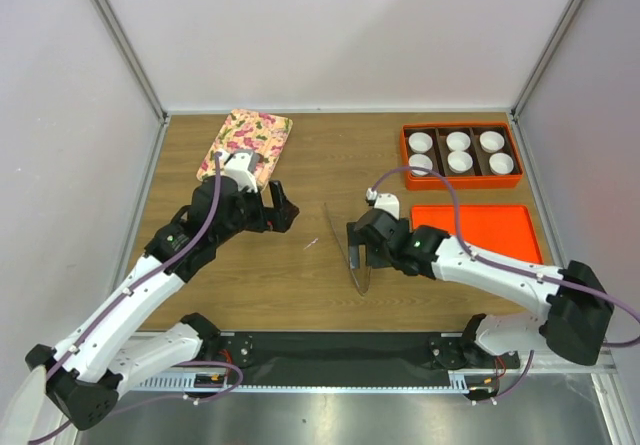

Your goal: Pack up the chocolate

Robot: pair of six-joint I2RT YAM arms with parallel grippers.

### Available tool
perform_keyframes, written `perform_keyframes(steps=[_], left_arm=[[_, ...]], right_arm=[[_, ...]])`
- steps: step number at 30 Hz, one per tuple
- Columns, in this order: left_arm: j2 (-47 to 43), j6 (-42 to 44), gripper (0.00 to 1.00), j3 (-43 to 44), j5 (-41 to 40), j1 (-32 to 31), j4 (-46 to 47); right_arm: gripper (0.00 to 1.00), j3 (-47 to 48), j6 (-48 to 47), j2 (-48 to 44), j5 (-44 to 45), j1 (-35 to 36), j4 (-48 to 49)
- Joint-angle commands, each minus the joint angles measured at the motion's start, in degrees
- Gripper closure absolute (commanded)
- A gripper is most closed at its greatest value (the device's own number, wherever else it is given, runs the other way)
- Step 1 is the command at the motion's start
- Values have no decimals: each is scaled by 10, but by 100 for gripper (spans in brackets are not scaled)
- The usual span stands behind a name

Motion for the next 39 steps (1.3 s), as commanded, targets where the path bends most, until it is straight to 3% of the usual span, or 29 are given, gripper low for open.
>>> perform_keyframes(steps=[1, 14, 39], left_arm=[[1, 13, 0, 27, -46, 4, -54], [-47, 4, 0, 21, -102, 28, -93], [-40, -8, 0, -2, -73, 43, -67]], right_arm=[[0, -25, 45, 17, 59, 27, 80], [0, -38, 46, 131, 77, 47, 161], [4, -77, 14, 216, 94, 23, 263]])
